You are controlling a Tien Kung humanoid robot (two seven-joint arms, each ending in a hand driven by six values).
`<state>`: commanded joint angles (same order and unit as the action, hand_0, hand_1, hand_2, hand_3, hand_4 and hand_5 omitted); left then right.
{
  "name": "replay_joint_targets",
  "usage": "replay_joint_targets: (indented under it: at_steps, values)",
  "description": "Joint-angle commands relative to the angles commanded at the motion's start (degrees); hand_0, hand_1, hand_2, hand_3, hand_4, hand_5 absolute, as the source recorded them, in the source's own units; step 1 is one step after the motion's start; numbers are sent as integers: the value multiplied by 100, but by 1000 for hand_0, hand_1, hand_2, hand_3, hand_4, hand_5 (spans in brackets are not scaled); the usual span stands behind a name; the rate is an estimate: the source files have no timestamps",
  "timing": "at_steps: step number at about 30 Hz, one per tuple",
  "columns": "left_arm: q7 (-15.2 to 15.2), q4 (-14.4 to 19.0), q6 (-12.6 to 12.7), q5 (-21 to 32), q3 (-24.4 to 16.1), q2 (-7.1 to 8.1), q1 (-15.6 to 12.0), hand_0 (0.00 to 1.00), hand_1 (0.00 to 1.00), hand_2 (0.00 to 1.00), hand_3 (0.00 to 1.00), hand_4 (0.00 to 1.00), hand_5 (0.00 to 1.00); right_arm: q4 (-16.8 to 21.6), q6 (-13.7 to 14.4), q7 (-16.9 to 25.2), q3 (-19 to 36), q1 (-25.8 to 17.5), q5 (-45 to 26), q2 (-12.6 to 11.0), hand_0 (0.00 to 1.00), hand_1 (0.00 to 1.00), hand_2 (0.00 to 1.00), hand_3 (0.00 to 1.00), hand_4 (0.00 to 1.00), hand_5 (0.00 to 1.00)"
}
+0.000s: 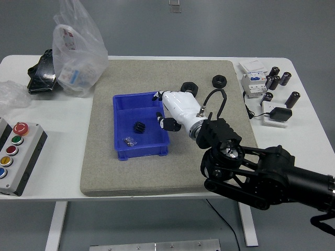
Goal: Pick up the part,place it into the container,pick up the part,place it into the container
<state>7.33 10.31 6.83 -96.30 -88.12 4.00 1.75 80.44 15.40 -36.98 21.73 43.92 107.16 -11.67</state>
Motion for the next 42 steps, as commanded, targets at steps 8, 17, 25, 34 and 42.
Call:
replay_joint_targets:
  at_steps: [8,17,25,34,42]
  values:
    - [7,0,4,-36,-38,-2,-14,626,549,511,614,702,348,-516,-316,0,568,-254,-54,-323,327,696,770,797,623,130]
    - [-7,0,-8,-30,-12,7,9,626,549,508,613,700,347,-1324,-666,0,480,-164,-427,-122,358,752,850,933,871,337]
    - [5,0,-8,-37,-21,-2,0,626,549,508,612,697,349,-1849,-693,0,209,-56,-763,94,354,746,855,932,890,378]
    - [-6,0,-10,-22,-3,-4,5,626,550,507,612,691,347,-1992,-157,0,-19,-51,-781,209,309,618,560,627,557,2]
    - [-22,0,-13,5,20,0,9,626,550,507,612,690,348,-2025,125,0,-130,-68,-790,227,303,567,418,532,429,19]
